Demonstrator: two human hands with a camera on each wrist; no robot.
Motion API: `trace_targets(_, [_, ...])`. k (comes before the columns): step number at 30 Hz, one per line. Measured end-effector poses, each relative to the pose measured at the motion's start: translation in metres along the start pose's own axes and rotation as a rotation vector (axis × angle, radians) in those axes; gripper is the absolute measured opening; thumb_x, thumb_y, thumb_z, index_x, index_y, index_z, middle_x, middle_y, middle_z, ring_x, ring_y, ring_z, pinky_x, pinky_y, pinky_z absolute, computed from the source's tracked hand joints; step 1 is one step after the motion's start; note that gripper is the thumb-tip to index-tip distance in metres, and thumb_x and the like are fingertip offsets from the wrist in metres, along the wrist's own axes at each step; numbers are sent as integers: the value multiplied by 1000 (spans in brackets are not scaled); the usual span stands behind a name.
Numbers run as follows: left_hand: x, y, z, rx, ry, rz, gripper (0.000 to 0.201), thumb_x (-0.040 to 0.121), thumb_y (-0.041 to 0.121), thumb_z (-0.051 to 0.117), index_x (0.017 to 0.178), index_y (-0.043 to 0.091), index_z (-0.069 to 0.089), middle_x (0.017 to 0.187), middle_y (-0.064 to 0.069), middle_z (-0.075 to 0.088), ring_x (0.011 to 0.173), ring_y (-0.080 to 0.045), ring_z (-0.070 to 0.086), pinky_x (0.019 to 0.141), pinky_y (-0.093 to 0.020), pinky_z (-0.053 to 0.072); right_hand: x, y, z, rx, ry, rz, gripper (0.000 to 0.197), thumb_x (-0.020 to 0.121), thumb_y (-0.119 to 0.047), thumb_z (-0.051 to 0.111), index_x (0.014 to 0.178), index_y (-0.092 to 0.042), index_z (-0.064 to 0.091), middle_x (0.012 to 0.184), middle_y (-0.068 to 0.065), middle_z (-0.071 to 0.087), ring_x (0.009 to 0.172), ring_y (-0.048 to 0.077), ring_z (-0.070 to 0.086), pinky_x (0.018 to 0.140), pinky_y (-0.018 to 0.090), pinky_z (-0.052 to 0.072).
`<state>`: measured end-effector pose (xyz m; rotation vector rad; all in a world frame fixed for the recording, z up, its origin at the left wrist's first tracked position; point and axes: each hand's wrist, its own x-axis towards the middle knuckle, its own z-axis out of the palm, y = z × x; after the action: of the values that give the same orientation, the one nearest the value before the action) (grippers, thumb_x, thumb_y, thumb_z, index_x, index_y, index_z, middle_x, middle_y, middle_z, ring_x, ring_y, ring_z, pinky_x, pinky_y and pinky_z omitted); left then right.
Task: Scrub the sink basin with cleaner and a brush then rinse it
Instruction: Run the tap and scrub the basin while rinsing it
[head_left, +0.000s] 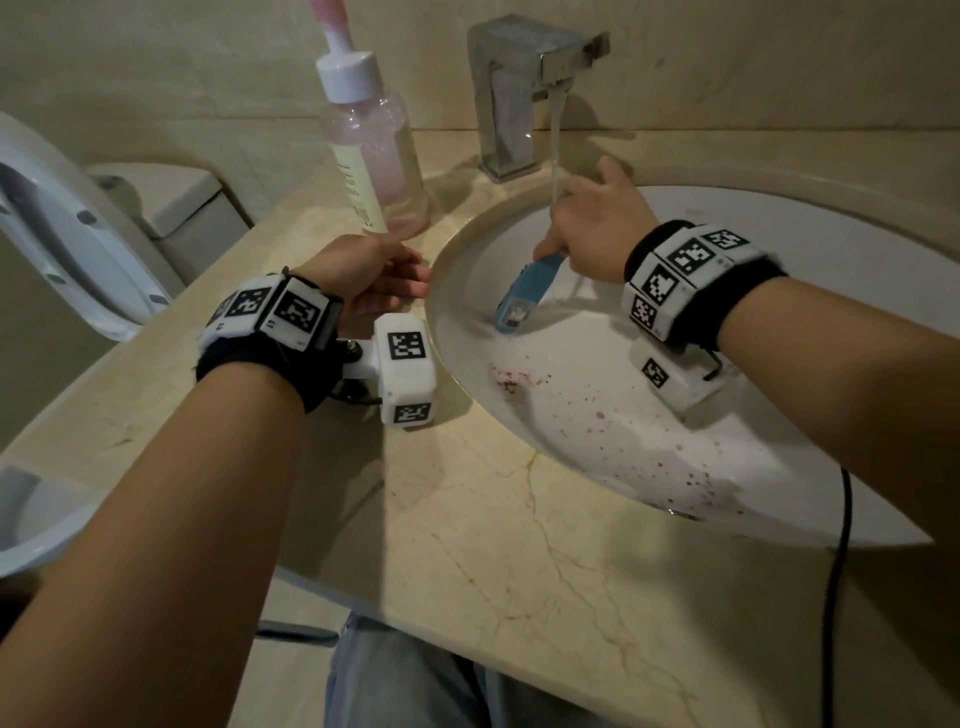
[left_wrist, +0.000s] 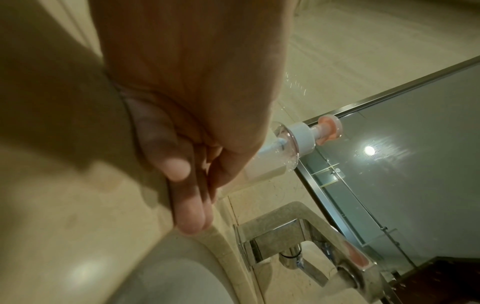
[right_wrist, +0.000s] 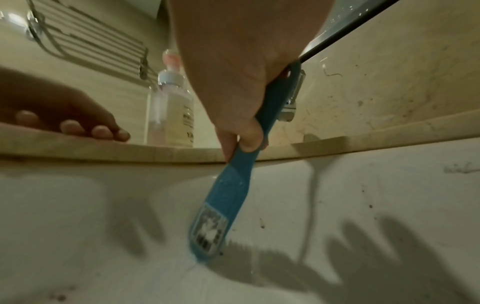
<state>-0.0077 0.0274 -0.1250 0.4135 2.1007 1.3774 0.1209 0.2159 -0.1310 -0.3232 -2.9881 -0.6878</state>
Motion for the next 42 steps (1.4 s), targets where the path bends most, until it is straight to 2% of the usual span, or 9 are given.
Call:
trace_targets(6, [-1, 1, 1, 3, 3, 1, 22, 98, 17, 41, 83, 15, 58, 51, 10, 66, 42, 2, 61, 34, -8, 38, -3, 13, 25, 33, -35, 292, 23, 93, -14, 48, 96, -15, 71, 97, 8, 68, 108, 26, 50, 105, 36, 25])
trace_targets(14, [-2, 2, 2, -4, 10, -5, 21, 98, 17, 42, 84, 14, 57, 49, 10, 65, 40, 2, 60, 33, -8, 38, -18, 28, 40, 476, -44, 560, 37, 92, -10, 44, 109, -30, 70, 112, 6, 66, 111, 31, 52, 106, 44, 21])
trace_targets(18, [-3, 1, 2, -21, 9, 4, 20, 97, 20, 46, 83, 14, 57, 52, 9, 65, 41, 2, 60, 34, -8, 38, -14, 24, 47, 589, -19, 505, 40, 96, -10, 41, 116, -34, 66, 115, 3, 66, 113, 29, 50, 105, 44, 22])
trace_targets(23, [-3, 1, 3, -22, 16, 1, 20, 97, 18, 44, 81, 15, 57, 53, 9, 65, 41, 1, 60, 34, -8, 38, -18, 22, 53, 303, -93, 309, 46, 92, -5, 43, 112, -37, 67, 104, 6, 63, 108, 29, 45, 100, 45, 25])
trace_targets(27, [-4, 1, 4, -20, 25, -7, 20, 97, 18, 44, 81, 14, 57, 61, 7, 64, 40, 1, 60, 34, -8, 38, -22, 33, 56, 332, -17, 382, 43, 92, -3, 44, 113, -32, 68, 108, 6, 66, 110, 29, 45, 101, 45, 25])
trace_targets(31, [-4, 2, 4, -21, 23, -14, 20, 97, 19, 45, 83, 14, 57, 53, 8, 65, 41, 1, 60, 34, -9, 38, -21, 39, 56, 471, 95, 502, 40, 95, -4, 43, 117, -27, 66, 114, 8, 66, 116, 31, 45, 104, 49, 25])
trace_targets(38, [-4, 2, 3, -18, 18, -14, 20, 97, 16, 42, 85, 14, 57, 50, 9, 65, 41, 2, 60, 36, -9, 39, -25, 35, 70, 373, -185, 473, 36, 90, -6, 45, 111, -23, 68, 105, 9, 63, 107, 30, 48, 99, 45, 27])
trace_targets(40, [-5, 2, 4, -17, 20, -12, 20, 97, 16, 42, 84, 14, 56, 49, 10, 65, 40, 2, 59, 35, -8, 38, -25, 38, 69, 452, -177, 530, 36, 90, -7, 46, 109, -25, 69, 107, 8, 65, 107, 30, 50, 99, 45, 26])
trace_targets(42, [-5, 3, 5, -9, 25, -7, 21, 98, 16, 41, 82, 14, 56, 46, 10, 64, 38, 2, 59, 34, -7, 37, -24, 42, 65, 607, -63, 609, 37, 91, -7, 46, 113, -27, 69, 114, 8, 65, 114, 32, 50, 104, 47, 23])
